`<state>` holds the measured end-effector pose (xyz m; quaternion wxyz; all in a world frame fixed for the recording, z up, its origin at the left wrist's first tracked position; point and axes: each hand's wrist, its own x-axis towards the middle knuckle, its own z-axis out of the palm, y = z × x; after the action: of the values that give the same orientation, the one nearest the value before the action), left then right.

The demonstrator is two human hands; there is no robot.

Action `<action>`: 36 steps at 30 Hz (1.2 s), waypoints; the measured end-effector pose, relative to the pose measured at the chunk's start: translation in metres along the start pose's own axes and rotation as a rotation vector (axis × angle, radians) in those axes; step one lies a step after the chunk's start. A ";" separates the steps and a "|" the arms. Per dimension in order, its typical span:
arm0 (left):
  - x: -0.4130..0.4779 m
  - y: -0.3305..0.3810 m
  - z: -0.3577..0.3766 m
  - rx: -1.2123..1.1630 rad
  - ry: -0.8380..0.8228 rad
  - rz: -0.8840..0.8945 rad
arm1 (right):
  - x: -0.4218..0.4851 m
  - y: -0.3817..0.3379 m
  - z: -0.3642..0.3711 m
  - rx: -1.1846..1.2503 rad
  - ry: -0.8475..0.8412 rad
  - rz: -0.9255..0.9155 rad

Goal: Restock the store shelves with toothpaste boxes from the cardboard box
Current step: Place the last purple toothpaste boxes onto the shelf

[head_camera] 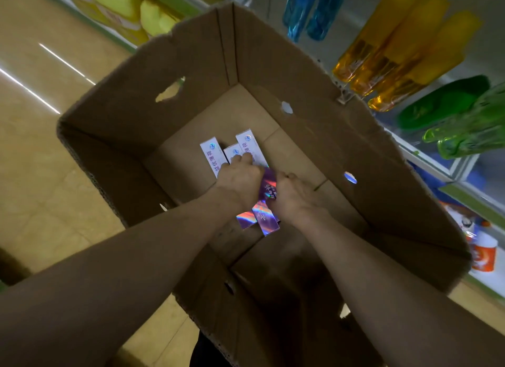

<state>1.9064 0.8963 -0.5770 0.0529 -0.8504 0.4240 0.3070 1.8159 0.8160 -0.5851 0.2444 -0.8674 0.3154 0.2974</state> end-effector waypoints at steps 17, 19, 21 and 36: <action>0.043 0.004 0.012 0.211 0.089 0.172 | 0.023 0.010 0.008 0.004 -0.104 -0.019; 0.047 0.004 0.012 0.221 0.072 0.178 | 0.024 0.011 0.007 -0.019 -0.076 -0.014; 0.051 0.004 0.012 0.249 0.070 0.197 | 0.023 0.013 0.004 -0.023 -0.027 0.018; 0.037 -0.001 -0.040 0.274 0.128 0.072 | 0.005 0.010 -0.052 -0.199 0.203 -0.047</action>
<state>1.9431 0.8577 -0.5654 0.1302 -0.8374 0.4945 0.1934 1.8314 0.7753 -0.5542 0.1310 -0.9202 0.2869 0.2321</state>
